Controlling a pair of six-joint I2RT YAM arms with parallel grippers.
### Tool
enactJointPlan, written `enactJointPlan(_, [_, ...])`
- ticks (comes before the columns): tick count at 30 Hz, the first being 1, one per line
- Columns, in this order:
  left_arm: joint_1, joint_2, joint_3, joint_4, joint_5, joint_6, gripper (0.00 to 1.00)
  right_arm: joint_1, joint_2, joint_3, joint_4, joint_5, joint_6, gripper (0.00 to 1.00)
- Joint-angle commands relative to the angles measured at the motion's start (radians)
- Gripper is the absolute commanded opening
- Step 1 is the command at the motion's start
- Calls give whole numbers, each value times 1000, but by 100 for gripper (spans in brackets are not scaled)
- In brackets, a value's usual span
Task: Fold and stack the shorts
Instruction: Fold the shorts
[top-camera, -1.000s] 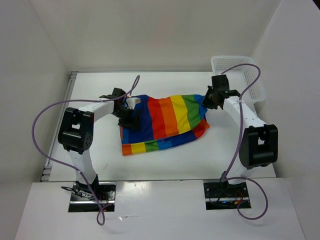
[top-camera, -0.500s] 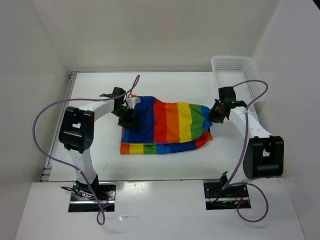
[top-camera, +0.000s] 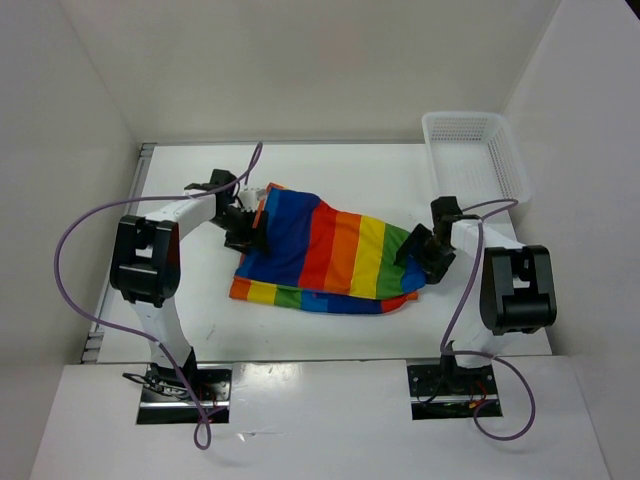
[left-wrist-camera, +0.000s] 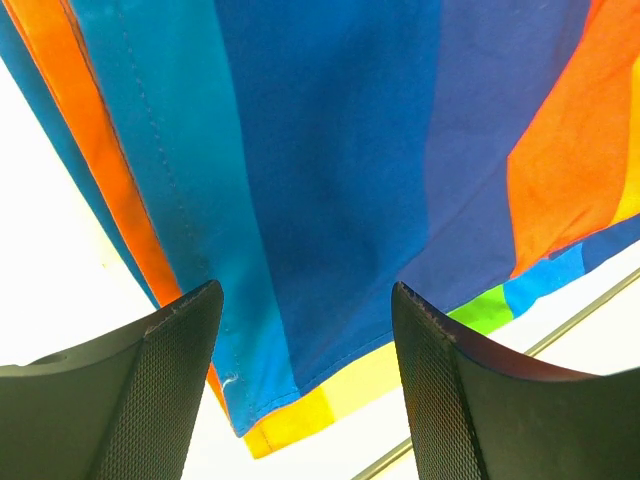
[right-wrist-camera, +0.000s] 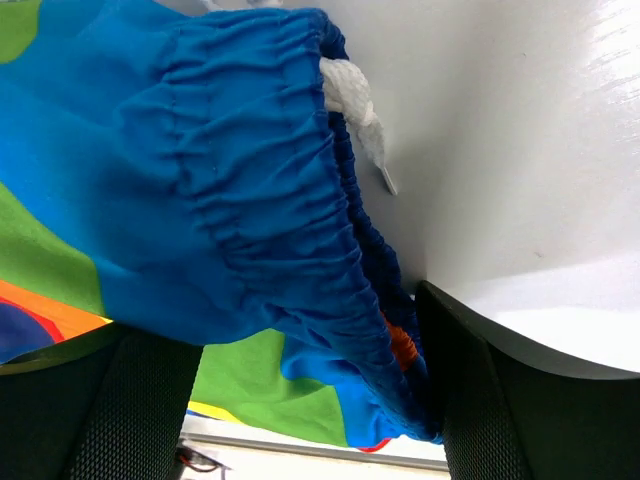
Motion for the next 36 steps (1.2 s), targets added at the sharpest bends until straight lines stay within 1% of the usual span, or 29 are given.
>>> enactJointPlan(1, [-1, -6, 39, -8, 24, 25, 75, 7, 17, -8, 28, 4, 42, 87])
enactJointPlan(4, [-1, 3, 60, -8, 24, 25, 75, 7, -23, -18, -9, 50, 106, 87])
enactJointPlan(5, [-1, 3, 60, -17, 24, 25, 75, 7, -50, -32, -9, 90, 126, 87])
enactJointPlan(7, [9, 3, 70, -18, 24, 25, 75, 7, -138, -52, -9, 115, 188, 87])
enactJointPlan(11, [9, 3, 70, -18, 33, 25, 75, -5, -235, -92, -33, 97, 254, 88])
enactJointPlan(20, [9, 3, 70, -18, 42, 25, 75, -5, -351, -170, -90, 17, 289, 89])
enactJointPlan(22, [9, 3, 70, -18, 42, 25, 75, -5, -351, -193, -90, -18, 298, 89])
enactJointPlan(26, [9, 3, 60, -18, 42, 25, 75, -5, -330, -230, -69, -29, 332, 89])
enactJointPlan(27, [9, 3, 60, -18, 42, 25, 75, -5, -318, -244, -69, -29, 332, 90])
enactJointPlan(30, [9, 3, 60, -18, 51, 25, 75, -5, -304, -230, -107, 24, 344, 92])
enactJointPlan(32, [9, 3, 60, -18, 51, 25, 75, 4, -314, -210, -151, 96, 358, 92])
enactJointPlan(36, [9, 3, 60, -8, 51, 25, 75, 4, -339, -198, -173, 92, 380, 93])
